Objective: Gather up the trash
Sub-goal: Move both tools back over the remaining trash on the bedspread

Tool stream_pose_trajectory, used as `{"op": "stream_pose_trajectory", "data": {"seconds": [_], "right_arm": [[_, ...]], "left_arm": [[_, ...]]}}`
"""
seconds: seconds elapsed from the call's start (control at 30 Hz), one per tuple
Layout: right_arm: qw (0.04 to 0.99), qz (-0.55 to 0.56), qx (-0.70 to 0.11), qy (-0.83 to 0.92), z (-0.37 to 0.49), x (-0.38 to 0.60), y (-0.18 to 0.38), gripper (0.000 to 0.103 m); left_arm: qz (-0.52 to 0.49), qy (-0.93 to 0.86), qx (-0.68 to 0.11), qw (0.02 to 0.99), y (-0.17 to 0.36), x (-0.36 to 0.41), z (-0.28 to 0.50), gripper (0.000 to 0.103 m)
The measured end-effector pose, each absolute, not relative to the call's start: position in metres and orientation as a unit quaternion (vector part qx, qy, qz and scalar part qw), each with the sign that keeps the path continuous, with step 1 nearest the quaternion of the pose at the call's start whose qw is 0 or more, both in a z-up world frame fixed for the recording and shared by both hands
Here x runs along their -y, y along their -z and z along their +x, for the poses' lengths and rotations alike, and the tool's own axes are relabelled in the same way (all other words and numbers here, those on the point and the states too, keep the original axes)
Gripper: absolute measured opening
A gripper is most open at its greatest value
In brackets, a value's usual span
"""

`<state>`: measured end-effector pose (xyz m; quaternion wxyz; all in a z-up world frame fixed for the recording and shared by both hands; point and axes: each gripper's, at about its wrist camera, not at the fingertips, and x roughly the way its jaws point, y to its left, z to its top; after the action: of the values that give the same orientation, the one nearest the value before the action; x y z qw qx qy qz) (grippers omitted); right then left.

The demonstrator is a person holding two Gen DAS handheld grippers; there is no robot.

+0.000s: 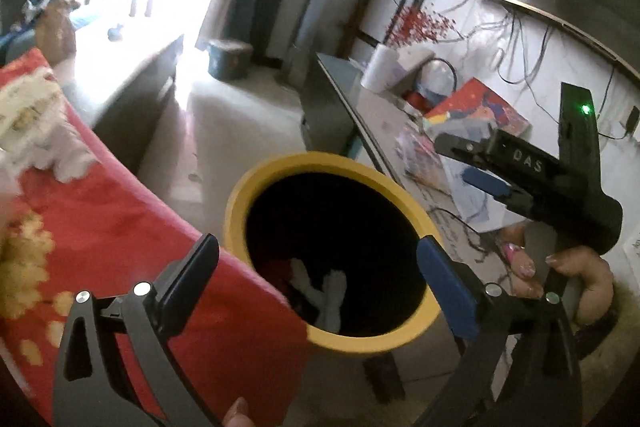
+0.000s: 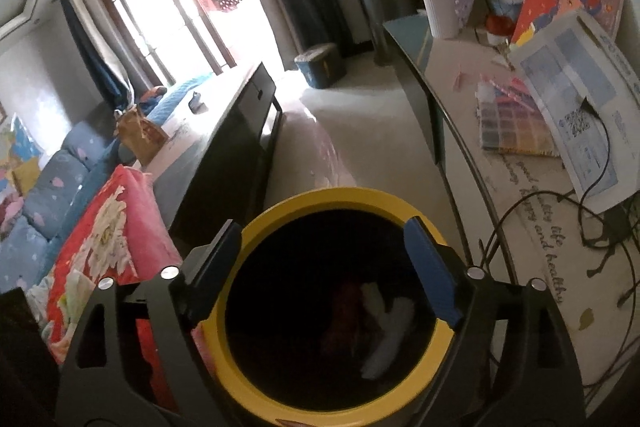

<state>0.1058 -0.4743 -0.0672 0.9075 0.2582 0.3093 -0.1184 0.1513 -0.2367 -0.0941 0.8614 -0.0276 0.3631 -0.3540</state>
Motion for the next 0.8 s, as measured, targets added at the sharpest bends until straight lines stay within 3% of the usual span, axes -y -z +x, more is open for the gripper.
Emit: {"op": "stream_pose_trajectory", "data": {"seconds": [0.8], "right_arm": [[0.944, 0.186, -0.274, 0.014, 0.104, 0.391, 0.028, 0.085]], "left_arm": [[-0.059, 0.245, -0.294, 0.922, 0.032, 0.137, 0.137, 0.096]]}}
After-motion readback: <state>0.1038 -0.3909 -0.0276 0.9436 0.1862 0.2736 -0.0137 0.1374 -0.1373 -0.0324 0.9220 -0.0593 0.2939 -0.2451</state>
